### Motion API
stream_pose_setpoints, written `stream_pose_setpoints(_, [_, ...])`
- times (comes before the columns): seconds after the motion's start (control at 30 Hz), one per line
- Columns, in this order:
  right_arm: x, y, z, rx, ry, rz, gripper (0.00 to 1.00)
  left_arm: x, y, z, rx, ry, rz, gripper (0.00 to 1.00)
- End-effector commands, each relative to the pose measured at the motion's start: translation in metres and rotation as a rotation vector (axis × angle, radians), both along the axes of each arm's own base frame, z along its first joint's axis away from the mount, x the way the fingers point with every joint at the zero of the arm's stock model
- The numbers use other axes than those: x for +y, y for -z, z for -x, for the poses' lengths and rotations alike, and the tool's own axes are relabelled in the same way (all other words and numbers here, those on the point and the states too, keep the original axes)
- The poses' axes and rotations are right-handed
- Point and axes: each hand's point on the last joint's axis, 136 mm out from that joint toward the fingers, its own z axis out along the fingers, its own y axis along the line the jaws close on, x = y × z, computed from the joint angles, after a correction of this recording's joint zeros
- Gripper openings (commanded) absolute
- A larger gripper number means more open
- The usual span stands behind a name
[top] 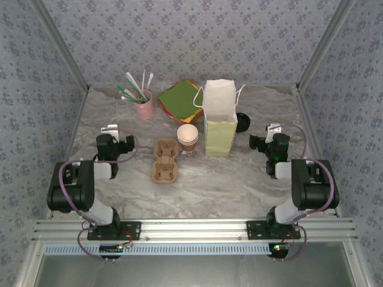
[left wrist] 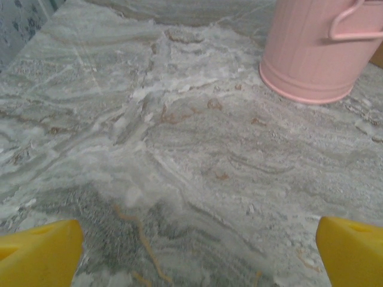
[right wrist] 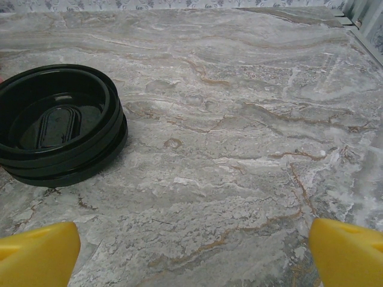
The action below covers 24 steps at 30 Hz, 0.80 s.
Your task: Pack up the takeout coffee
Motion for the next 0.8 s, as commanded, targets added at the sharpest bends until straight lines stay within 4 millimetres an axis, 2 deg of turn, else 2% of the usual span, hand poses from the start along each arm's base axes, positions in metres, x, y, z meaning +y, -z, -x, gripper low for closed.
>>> stream_pose_setpoints(0.0, [-0.011,-0.022,0.003,-0.003,0.075,0.023,1.00,0.009,-0.037,-0.003,0.021,-0.060,0.025,1.00])
stream_pose_setpoints(0.13, [-0.023,-0.049,0.011,0.024,0.174,-0.035,1.00,0.016,-0.076,0.010,0.082,-0.178,0.140,1.00])
stream_pose_setpoints(0.23, [-0.033,-0.068,0.020,0.000,0.297,-0.177,1.00,0.024,-0.091,0.030,0.168,-0.341,0.304,1.00])
stream_pose_setpoints(0.3, [-0.030,-0.076,0.024,0.014,0.289,-0.239,1.00,0.011,-0.095,0.036,0.225,-0.310,0.377,1.00])
stream_pose_setpoints(0.4, [-0.042,-0.083,0.040,0.025,0.433,-0.403,1.00,-0.005,-0.089,0.046,0.288,-0.302,0.498,1.00])
stream_pose_setpoints(0.5, [-0.044,-0.091,0.051,0.036,0.467,-0.506,1.00,-0.026,-0.082,0.055,0.337,-0.277,0.553,1.00])
stream_pose_setpoints(0.63, [-0.032,-0.101,0.050,0.059,0.385,-0.505,1.00,-0.058,-0.081,0.060,0.368,-0.248,0.507,1.00])
stream_pose_setpoints(0.77, [-0.026,-0.109,0.048,0.070,0.342,-0.475,1.00,-0.096,-0.086,0.056,0.377,-0.204,0.467,0.99])
